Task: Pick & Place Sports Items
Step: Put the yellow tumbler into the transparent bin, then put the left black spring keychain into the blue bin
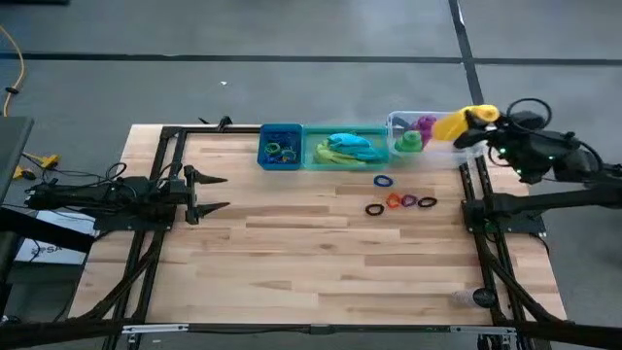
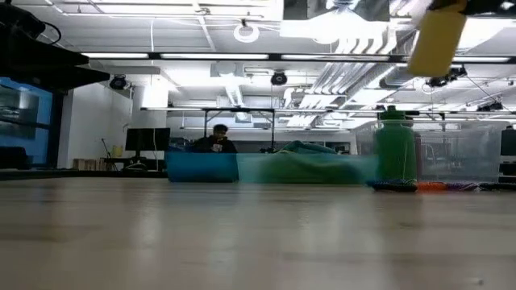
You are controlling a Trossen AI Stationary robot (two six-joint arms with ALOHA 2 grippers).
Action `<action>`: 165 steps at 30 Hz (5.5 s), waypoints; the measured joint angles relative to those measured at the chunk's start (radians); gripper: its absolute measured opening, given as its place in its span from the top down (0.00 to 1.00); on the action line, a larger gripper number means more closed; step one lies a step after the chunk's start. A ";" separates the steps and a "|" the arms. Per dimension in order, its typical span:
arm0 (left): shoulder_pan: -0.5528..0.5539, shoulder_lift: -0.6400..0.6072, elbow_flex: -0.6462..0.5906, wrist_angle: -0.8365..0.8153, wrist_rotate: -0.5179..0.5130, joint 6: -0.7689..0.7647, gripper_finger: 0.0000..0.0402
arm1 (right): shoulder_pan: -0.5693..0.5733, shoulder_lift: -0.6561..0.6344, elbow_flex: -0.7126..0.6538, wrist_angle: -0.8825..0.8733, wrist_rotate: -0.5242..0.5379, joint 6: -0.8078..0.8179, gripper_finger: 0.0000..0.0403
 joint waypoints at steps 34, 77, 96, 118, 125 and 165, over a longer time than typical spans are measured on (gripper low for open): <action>0.000 0.000 0.000 0.000 0.000 0.000 0.08 | -0.610 0.275 -0.442 0.205 -0.290 0.353 0.51; 0.000 0.000 0.000 0.012 0.000 0.000 0.08 | -0.559 -0.009 -0.505 0.393 -0.509 -0.006 0.12; 0.000 0.000 0.000 0.014 0.000 0.000 0.08 | -0.213 -0.059 -0.505 0.359 -1.071 -0.029 0.12; 0.000 0.000 0.000 0.014 0.000 0.000 0.08 | -0.031 0.402 -0.505 0.258 -1.095 -0.080 0.12; 0.000 0.000 0.000 0.014 0.000 0.000 0.08 | -0.031 0.547 -0.505 0.272 -1.090 -0.142 0.12; 0.000 0.000 0.000 0.014 0.000 0.000 0.08 | 0.004 0.527 -0.506 0.471 -1.265 0.114 0.97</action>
